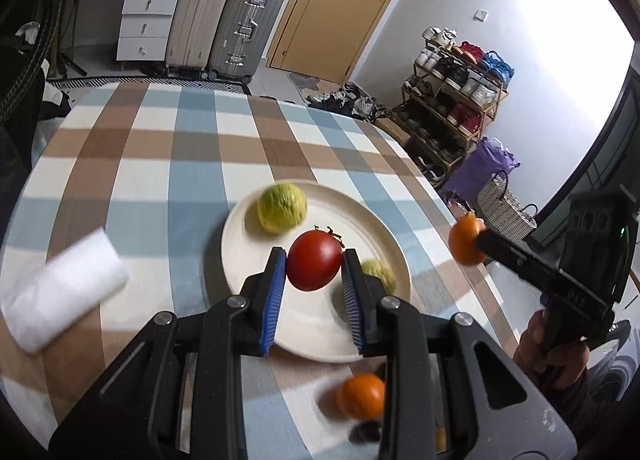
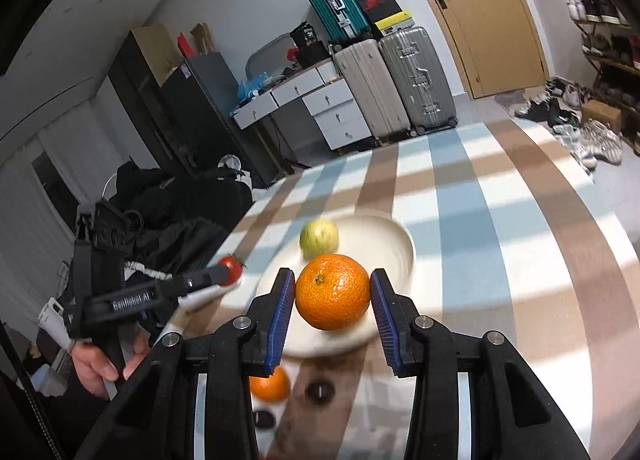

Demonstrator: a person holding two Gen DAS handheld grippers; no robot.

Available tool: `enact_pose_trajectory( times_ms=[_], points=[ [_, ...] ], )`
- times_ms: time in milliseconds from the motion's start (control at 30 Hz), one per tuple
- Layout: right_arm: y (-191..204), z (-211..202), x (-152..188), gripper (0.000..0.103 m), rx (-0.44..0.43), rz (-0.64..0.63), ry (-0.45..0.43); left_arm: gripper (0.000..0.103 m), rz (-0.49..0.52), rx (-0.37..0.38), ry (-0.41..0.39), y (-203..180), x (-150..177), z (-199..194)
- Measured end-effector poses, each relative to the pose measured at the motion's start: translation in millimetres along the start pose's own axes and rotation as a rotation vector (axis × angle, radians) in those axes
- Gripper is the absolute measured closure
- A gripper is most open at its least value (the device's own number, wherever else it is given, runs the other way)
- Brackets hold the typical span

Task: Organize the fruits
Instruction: 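Carry tomato and orange onto the white plate and open both tools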

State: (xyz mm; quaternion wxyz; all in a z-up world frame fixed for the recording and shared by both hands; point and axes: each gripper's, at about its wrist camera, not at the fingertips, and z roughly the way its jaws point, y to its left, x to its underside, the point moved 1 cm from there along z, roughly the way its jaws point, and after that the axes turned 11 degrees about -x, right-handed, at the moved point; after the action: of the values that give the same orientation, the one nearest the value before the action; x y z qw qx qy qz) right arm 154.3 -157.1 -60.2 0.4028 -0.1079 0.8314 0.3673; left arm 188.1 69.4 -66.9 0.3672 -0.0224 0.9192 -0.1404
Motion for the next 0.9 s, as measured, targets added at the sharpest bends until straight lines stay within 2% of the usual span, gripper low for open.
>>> enact_pose_trajectory(
  times_ms=[100, 233, 433, 767, 900],
  points=[
    [-3, 20, -24, 0.063, -0.025, -0.020, 0.015, 0.077, -0.015, -0.012, -0.005, 6, -14, 10],
    [-11, 51, -46, 0.063, -0.092, 0.025, 0.047, 0.077, -0.025, -0.024, 0.000, 13, -28, 25],
    [-33, 94, -69, 0.063, -0.077, 0.076, 0.088, 0.077, -0.012, -0.034, 0.019, 17, -31, 47],
    [-58, 144, -60, 0.063, -0.029, 0.102, 0.194, 0.077, 0.027, -0.026, 0.088, 20, -22, 77],
    [-60, 154, -54, 0.063, -0.013, 0.089, 0.217, 0.077, 0.002, -0.036, 0.103, 25, -20, 84]
  ],
)
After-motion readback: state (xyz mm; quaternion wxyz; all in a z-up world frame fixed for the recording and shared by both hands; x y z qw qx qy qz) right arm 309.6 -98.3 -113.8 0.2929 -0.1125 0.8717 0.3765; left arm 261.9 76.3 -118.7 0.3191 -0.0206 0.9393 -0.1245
